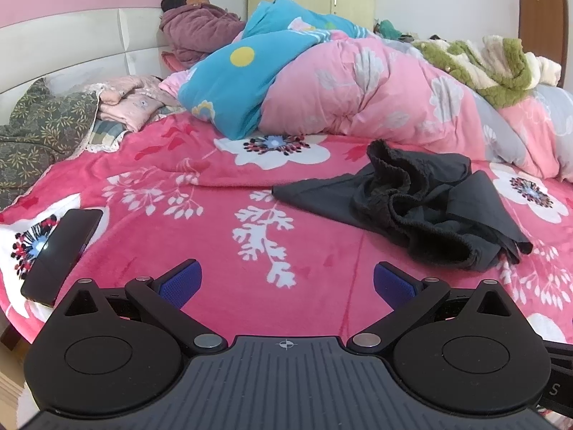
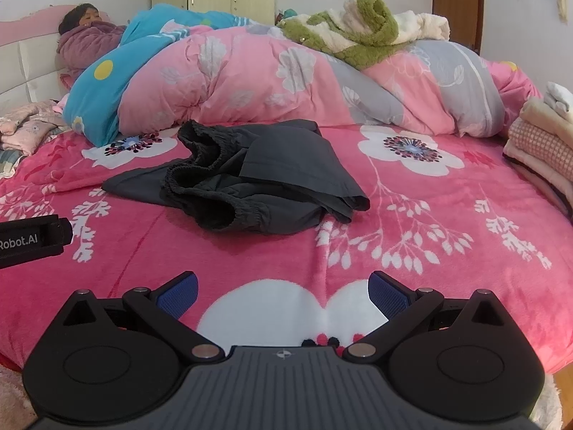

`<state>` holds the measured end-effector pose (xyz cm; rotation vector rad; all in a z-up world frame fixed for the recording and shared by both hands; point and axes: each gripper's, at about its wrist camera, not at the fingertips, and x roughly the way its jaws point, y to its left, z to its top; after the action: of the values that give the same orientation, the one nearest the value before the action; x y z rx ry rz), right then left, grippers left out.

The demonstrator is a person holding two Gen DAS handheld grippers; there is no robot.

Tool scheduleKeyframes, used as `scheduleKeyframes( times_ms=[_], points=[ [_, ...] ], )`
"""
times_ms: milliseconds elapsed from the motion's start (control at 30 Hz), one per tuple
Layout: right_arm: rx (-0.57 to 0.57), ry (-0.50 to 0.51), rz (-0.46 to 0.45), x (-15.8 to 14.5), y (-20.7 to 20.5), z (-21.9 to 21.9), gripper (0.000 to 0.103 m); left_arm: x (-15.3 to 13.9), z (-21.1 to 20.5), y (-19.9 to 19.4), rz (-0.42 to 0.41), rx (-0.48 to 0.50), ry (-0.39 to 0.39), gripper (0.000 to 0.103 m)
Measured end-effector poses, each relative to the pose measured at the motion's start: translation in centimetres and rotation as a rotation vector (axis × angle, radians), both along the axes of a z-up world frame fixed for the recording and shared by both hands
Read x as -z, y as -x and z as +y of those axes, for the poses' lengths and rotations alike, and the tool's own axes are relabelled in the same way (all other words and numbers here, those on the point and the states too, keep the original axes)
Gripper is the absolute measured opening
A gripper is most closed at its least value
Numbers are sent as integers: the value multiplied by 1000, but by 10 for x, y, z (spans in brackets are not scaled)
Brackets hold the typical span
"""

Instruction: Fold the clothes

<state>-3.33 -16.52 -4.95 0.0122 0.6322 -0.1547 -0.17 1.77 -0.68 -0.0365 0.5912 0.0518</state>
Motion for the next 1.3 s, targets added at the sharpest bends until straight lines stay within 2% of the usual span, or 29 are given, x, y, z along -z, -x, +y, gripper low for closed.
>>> scheduleKeyframes(
  times_ms=[333,567,767,933,1067,1133,1200,1300],
  points=[
    [1,-5,4,4,-7,-4,103,6,-7,-7,10,14,-4,103],
    [-14,-21,-26,7,-12,-18,103,13,-17,-19,16,62,43,103],
    [-14,19,-115,0,-20,-45,103,15,-28,-39,-48,167,132,103],
    [-25,77,-223,-17,-42,-73,103,16,-40,-67,-56,256,148,103],
    [-137,77,-297,-34,-72,-85,103,24,-40,-86,-86,331,189,103],
    [-218,82,-317,-41,-90,-81,103,27,-42,-95,-123,354,174,103],
    [-317,66,-315,-47,-110,-74,103,32,-44,-107,-135,368,144,102],
    [-445,31,-260,-52,-144,-56,103,44,-42,-125,-113,384,139,98]
  ],
)
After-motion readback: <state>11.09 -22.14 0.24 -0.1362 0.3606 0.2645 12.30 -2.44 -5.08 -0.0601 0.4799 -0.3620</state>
